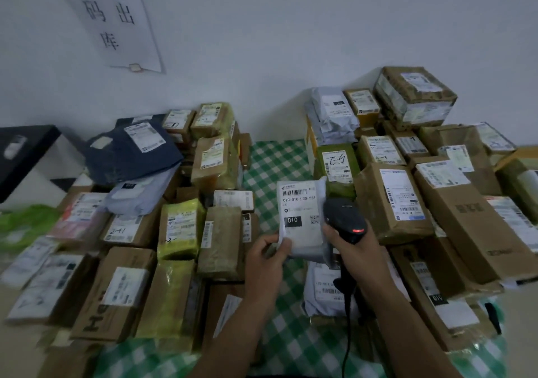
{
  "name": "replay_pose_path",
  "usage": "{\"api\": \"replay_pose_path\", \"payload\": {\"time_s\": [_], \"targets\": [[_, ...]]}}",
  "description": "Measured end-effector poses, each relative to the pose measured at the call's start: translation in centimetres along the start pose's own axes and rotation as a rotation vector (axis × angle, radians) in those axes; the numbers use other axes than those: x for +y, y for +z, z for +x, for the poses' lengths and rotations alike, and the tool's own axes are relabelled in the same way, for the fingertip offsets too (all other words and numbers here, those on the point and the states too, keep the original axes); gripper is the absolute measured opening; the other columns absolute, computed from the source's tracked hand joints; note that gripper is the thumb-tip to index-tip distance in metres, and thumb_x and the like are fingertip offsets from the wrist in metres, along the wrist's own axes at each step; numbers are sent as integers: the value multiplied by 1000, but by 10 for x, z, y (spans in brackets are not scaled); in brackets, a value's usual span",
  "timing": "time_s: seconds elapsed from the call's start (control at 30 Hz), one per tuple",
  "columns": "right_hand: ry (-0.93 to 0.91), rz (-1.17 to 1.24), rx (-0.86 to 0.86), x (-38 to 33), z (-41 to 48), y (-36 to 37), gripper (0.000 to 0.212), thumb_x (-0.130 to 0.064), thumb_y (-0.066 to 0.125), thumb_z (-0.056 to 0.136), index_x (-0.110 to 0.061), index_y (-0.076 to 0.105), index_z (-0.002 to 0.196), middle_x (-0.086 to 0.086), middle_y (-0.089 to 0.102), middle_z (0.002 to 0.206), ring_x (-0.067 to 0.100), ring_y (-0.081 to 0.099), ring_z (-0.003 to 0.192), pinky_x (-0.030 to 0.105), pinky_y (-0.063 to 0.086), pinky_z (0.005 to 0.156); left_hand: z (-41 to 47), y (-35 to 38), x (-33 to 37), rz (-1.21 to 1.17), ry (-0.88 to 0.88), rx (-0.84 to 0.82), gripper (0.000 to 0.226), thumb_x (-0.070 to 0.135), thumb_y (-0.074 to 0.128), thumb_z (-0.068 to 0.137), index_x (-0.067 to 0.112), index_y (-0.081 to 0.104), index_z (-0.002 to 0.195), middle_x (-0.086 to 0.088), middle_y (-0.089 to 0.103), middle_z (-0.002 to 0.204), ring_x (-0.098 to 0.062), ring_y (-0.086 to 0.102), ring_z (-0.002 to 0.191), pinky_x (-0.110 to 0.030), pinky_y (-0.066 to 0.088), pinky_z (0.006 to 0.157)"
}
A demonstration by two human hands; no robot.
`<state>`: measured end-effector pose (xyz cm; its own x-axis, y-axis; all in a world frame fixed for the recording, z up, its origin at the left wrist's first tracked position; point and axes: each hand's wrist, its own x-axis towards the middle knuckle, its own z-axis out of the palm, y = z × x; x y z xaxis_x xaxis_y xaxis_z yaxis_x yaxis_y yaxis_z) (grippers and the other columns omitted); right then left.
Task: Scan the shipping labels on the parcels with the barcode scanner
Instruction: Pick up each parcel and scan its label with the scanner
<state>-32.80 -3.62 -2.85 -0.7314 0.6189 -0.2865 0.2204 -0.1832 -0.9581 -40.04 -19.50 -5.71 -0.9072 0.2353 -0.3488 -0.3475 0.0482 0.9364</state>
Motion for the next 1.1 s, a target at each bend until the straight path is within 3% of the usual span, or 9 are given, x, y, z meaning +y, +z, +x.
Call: {"api": "replay_pose_path", "payload": {"time_s": [0.17,0.27,0.4,0.53,0.7,0.77,0.87,0.93,1.1], "targets": [[-13,-78,-46,2,-10,25,57,-6,89,77,-25,63,123,-4,77,110,19,74,101,40,61,78,-2,-40,5,-108,-21,-76,46,6,82,84,33,67,119,8,70,127,-15,71,108,-41,64,84],[-19,-110,-51,0,-15,32,49,-7,87,80,-26,65,119,3,78,100,32,74,90,45,59,75,-2,-56,14,-185,12,-198,78,1,82,83,33,53,147,10,66,137,-16,67,121,-46,62,91],[-38,-154,-63,-5,-27,47,49,-11,86,83,-30,66,124,-7,77,107,18,73,103,40,57,87,-6,-69,21,-157,71,-223,61,19,77,92,31,56,147,10,70,131,-12,69,116,-42,60,96],[-67,-158,-68,-11,-39,61,38,-3,80,87,-31,69,111,5,77,101,29,73,98,46,59,89,0,-84,15,-84,150,-216,58,22,78,92,32,59,145,12,70,130,-6,68,116,-35,59,96],[-139,-212,-66,-34,-50,70,35,-17,77,93,-34,61,119,-5,74,107,8,72,91,26,57,74,11,-93,14,-37,226,-137,56,14,75,94,41,55,138,30,63,116,12,62,104,-9,53,80],[-91,-225,-144,-47,-55,73,32,-19,75,95,-30,61,122,0,76,101,14,76,78,20,54,61,20,-95,16,-51,233,-103,57,12,75,94,36,55,141,23,65,121,5,62,111,-15,57,85],[-33,-300,-230,-60,-57,81,29,-28,75,95,-28,65,122,0,80,96,21,76,77,29,54,68,35,-93,15,-77,248,-72,59,10,74,94,27,54,147,4,65,138,-13,65,122,-37,59,96],[-8,-279,-269,-67,-57,86,27,-29,74,96,-28,66,122,4,80,94,20,73,75,34,53,70,45,-91,14,-67,277,-54,59,6,72,95,20,53,149,-4,64,140,-14,66,121,-37,60,95],[57,-217,-341,-79,-59,93,23,-28,72,97,-26,67,120,8,77,88,19,68,71,35,50,67,63,-87,12,-32,319,-24,63,15,74,92,20,52,151,-2,61,144,-17,62,128,-49,58,98]]}}
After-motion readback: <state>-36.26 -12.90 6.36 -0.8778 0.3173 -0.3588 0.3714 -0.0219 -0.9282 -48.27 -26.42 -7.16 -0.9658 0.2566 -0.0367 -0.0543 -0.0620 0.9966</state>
